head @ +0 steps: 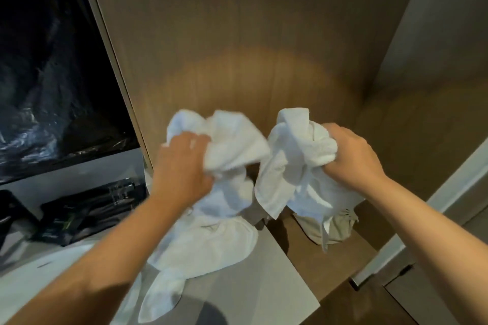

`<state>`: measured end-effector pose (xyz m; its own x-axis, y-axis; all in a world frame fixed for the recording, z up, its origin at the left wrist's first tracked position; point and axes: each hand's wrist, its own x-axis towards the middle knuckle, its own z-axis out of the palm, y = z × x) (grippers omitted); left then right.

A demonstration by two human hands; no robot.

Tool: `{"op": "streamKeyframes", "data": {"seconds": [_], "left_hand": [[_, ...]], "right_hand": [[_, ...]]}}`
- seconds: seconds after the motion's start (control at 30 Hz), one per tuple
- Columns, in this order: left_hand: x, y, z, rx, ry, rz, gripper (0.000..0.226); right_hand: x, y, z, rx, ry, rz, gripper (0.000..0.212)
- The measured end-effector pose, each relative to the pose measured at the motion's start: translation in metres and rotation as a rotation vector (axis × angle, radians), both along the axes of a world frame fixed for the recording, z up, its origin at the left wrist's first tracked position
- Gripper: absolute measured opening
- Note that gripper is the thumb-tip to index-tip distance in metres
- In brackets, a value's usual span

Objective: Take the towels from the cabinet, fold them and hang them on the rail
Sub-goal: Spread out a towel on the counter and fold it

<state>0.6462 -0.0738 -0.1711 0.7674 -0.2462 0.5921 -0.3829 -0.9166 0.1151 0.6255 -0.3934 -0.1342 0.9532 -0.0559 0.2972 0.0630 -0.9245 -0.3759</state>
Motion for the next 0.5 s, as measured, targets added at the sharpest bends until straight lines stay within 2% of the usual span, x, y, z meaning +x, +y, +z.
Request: {"op": "streamKeyframes", "data": {"seconds": [0.07, 0.13, 0.2, 0.23, 0.27, 0.33, 0.43, 0.5], "left_hand": [[-0.012, -0.005, -0.077, 0.105, 0.231, -0.046, 0.081], [-0.028, -0.009, -0.148, 0.193, 0.469, 0.001, 0.104], [-0.042, -0.016, -0.185, 0.230, 0.611, 0.052, 0.128], [-0.041, -0.017, -0.185, 0.192, 0.641, 0.076, 0.126], [-0.034, -0.017, -0.180, 0.161, 0.620, 0.098, 0.117], [-0.019, -0.013, -0.160, 0.118, 0.695, 0.072, 0.097], [-0.002, -0.006, -0.116, -0.064, 0.711, 0.042, 0.096], [0.002, -0.002, -0.083, -0.195, 0.659, 0.056, 0.093]], "right_hand": [[0.001, 0.002, -0.002, -0.006, 0.018, 0.016, 0.047], [0.001, 0.003, -0.004, -0.041, 0.036, 0.036, 0.048], [0.000, 0.002, -0.008, -0.067, 0.052, 0.047, 0.048], [0.000, 0.001, -0.010, -0.073, 0.053, 0.044, 0.048], [0.000, -0.001, -0.011, -0.077, 0.051, 0.041, 0.047], [-0.002, -0.006, -0.014, -0.083, 0.064, 0.037, 0.047], [-0.006, -0.015, -0.020, -0.081, 0.069, 0.023, 0.046], [-0.009, -0.022, -0.024, -0.071, 0.083, 0.006, 0.047]]}}
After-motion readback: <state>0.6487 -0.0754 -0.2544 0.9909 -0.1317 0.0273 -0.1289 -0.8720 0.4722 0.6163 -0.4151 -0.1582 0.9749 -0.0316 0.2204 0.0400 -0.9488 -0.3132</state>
